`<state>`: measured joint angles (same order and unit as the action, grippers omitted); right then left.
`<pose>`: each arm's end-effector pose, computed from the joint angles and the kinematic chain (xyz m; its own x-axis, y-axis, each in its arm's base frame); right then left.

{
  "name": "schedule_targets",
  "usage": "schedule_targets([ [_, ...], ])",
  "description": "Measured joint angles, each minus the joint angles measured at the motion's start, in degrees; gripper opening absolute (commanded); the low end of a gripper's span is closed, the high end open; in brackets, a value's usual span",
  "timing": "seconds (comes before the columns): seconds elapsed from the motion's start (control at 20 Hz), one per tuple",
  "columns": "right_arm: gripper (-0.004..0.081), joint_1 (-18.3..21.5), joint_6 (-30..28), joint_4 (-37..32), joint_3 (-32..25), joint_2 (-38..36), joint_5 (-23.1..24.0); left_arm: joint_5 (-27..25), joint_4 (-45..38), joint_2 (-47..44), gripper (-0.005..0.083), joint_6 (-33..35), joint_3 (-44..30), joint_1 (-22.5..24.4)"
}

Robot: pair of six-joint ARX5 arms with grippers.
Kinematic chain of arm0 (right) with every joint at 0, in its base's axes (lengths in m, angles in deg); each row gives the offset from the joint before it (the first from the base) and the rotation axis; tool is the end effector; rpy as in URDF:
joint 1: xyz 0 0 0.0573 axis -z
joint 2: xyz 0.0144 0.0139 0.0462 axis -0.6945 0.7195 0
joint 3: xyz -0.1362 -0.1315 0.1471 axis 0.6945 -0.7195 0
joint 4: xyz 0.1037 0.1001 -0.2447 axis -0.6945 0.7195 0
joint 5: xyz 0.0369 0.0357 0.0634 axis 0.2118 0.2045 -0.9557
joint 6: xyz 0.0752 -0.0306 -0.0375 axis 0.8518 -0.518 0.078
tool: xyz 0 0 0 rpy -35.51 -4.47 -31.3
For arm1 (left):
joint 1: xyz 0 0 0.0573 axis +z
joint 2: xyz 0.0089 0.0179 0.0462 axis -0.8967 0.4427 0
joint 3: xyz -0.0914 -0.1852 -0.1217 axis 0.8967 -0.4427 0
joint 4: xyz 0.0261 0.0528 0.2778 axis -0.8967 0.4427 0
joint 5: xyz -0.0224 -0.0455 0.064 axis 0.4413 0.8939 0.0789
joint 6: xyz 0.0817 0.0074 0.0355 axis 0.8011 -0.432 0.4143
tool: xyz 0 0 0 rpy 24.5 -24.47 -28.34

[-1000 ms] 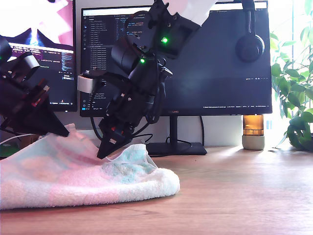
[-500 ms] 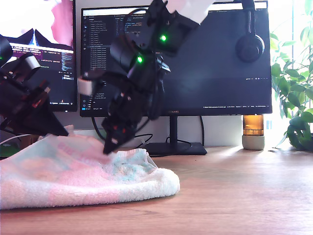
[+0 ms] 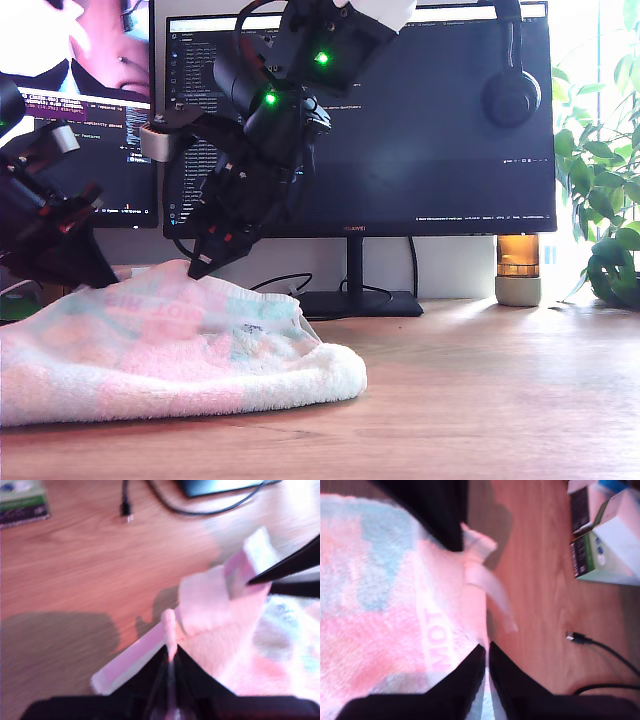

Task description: Fold the tea towel to a neat square and place it to the right

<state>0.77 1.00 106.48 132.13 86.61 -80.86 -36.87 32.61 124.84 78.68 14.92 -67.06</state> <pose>0.3844 0.3726 0.1326 0.4483 0.5700 -0.6886 -0.8563 0.0529 -0.5138 0.3670 -0.0584 0.0919 0.5586 -0.5117 -0.6527 0.4727 0.8431 -0.2564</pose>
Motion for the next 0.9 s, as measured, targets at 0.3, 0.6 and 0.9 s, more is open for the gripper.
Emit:
schedule_targets([
  [0.3,0.0201,-0.07,2.86,-0.24,0.0,0.07,0.83,-3.17,0.92,0.0,-0.0019,-0.28,0.0,0.0],
  [0.6,0.0244,-0.24,6.56,1.86,0.0,0.07,1.11,-4.81,0.96,0.0,-0.0019,-0.59,0.0,0.0],
  [0.9,-0.0008,-0.33,16.13,14.29,0.0,0.11,-2.29,-5.01,0.5,0.0,-0.0009,-2.05,0.0,0.0],
])
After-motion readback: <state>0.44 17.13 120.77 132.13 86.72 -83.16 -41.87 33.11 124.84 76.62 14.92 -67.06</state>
